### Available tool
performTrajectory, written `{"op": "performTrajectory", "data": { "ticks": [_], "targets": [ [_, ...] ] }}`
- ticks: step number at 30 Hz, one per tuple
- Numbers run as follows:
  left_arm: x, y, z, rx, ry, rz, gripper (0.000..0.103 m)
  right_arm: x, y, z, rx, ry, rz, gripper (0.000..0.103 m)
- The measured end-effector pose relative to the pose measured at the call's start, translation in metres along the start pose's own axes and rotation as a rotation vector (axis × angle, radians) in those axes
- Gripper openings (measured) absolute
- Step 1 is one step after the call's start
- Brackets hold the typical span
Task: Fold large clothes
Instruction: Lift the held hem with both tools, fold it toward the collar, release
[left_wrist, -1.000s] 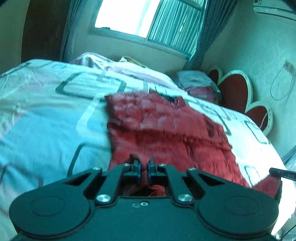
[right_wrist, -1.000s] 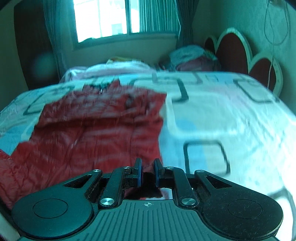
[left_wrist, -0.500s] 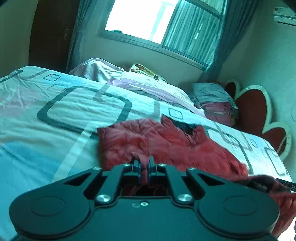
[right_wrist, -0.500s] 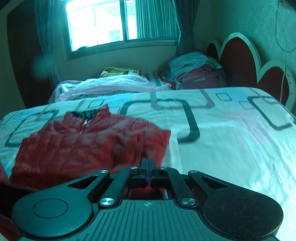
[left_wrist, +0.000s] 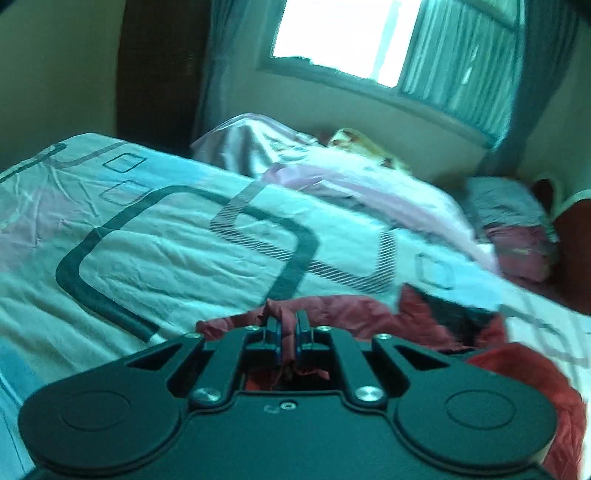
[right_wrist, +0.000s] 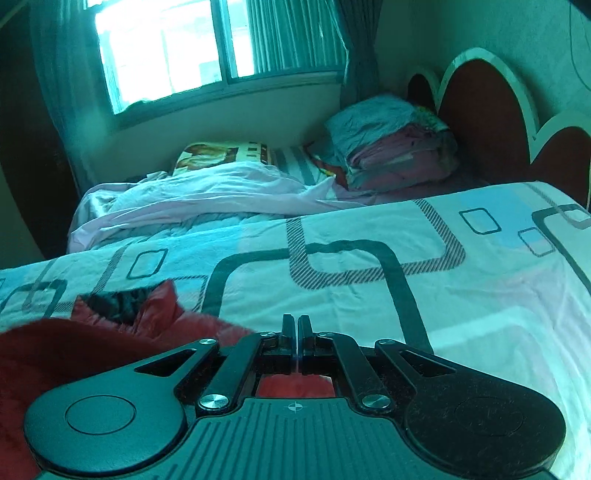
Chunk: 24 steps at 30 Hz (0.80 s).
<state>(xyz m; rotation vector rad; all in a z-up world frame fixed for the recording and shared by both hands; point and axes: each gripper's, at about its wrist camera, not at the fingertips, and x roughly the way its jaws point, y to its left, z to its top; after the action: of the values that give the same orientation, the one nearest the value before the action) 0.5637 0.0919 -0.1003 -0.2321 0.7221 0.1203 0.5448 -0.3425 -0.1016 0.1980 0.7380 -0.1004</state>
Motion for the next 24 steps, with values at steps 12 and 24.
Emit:
{"op": "performTrajectory", "data": {
  "ticks": [12,24],
  "targets": [
    [0.047,-0.018,0.013,0.074,0.040,-0.002,0.007,0.030,-0.006,-0.035,-0.002,0.100,-0.021,0.085],
    [0.080,-0.033,0.016,0.109,-0.009,0.008,0.012,0.062,0.011,-0.045,-0.052,0.093,-0.076,0.007]
  ]
}}
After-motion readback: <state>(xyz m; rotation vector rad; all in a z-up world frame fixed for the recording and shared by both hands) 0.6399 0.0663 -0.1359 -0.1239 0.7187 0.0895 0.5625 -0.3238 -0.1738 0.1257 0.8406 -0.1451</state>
